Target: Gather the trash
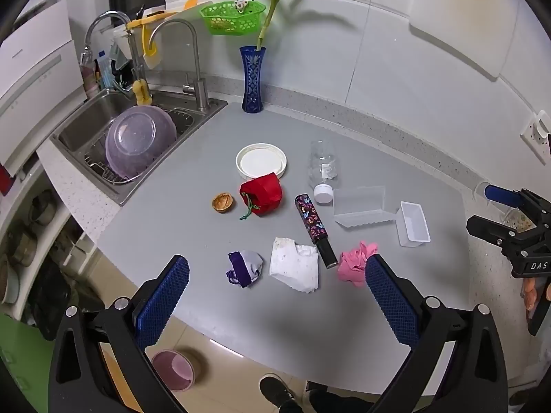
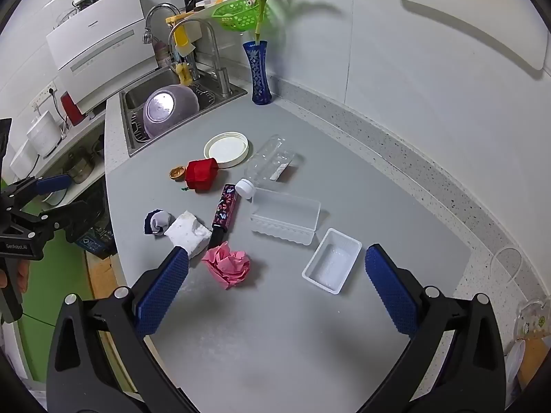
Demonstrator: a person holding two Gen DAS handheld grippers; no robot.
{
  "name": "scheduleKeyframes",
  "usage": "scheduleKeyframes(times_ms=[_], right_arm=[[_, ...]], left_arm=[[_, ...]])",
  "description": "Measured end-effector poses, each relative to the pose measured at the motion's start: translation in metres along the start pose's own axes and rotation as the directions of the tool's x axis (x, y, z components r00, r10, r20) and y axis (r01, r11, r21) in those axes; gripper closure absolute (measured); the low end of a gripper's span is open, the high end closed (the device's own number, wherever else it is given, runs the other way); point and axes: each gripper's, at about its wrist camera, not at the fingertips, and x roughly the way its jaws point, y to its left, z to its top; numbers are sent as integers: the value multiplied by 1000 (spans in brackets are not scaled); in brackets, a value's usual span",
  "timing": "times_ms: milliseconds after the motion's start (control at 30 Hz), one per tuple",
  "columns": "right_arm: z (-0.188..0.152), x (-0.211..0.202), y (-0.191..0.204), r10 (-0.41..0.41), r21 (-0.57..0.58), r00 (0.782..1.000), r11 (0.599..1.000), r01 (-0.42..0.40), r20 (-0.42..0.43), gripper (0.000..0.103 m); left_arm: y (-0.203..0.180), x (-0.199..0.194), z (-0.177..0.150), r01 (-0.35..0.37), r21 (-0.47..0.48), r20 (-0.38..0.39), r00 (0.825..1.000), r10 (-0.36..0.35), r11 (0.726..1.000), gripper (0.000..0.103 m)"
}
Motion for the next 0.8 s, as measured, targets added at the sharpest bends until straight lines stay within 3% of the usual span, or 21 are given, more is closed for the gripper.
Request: scheduleKeyframes(times_ms=[800], right_arm=[[0,-3,2,1,-1,1000,1000,-1,5,3]], left_arm=[[-3,-8,1,7,1,5,1000,-7,1000,5]])
